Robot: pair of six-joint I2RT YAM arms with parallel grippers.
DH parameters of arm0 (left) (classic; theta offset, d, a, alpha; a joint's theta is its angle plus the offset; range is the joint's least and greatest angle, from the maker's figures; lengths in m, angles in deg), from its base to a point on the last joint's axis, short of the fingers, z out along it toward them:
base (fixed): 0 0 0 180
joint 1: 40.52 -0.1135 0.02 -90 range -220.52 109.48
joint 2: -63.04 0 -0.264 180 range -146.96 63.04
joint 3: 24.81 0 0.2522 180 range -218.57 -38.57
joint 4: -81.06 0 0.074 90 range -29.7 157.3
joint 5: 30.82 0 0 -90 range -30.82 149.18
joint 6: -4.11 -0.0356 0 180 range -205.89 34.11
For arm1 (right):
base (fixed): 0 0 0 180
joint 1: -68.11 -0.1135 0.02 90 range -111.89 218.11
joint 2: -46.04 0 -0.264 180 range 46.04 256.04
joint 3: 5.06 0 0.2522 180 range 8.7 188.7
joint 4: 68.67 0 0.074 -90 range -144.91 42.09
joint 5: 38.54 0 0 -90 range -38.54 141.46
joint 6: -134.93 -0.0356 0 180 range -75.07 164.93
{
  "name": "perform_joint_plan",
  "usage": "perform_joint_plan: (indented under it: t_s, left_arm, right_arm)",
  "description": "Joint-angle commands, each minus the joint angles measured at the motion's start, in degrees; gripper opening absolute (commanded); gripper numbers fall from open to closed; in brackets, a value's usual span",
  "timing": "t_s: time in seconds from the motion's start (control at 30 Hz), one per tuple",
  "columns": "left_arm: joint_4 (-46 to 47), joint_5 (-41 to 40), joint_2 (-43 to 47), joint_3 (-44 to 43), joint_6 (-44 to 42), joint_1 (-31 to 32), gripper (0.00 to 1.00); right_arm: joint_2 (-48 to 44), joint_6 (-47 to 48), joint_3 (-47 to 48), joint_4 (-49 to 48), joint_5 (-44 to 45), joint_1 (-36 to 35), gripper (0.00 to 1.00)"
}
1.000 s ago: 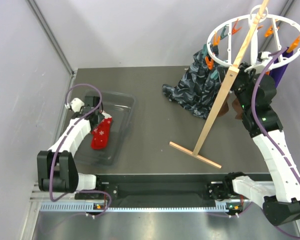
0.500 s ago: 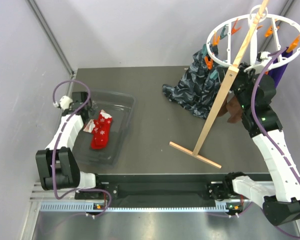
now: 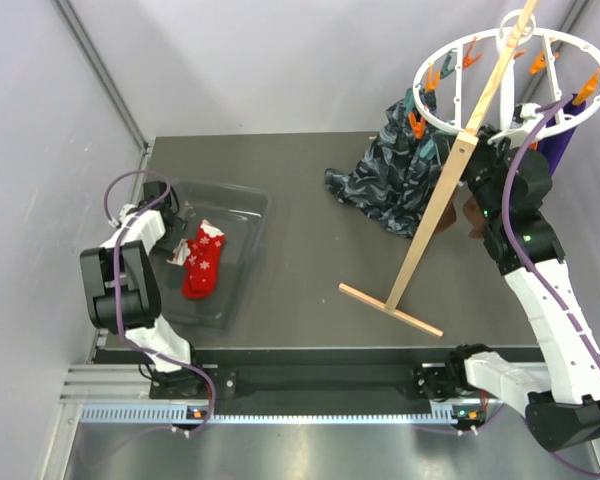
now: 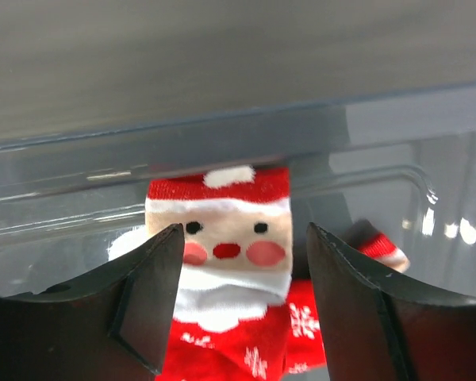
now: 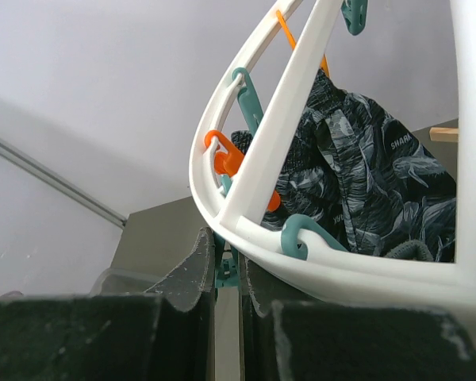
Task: Clip the socks to the hanger
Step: Pick up the sock from the bin.
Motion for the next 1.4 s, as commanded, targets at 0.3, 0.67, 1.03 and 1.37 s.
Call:
perform_joint_plan:
  t_s: [0.3, 0.67, 1.03, 1.37]
  left_arm:
    - [1.2, -6.7, -5.2, -0.5, 5.4, 0.5, 0.62]
    - [5.3, -4.0, -1.4, 3.0, 2.2, 0.5, 0.18]
    - [3.0, -3.3, 12.1, -3.1, -11.1, 5.7, 0.0]
    - [15.5, 18.1, 15.5, -16.9, -29.7, 25.4, 0.0]
  right_arm:
    - [0.2, 0.3, -0.6, 0.5, -4.1, -0.8, 0.0]
    - [-0.3, 0.2, -1.1, 0.4, -4.0, -0.9, 0.0]
    - [0.2, -0.2, -1.2, 0.4, -4.2, -0.8, 0.0]
    - [-0.3, 0.4, -0.4, 2.0, -3.5, -0.8, 0.0]
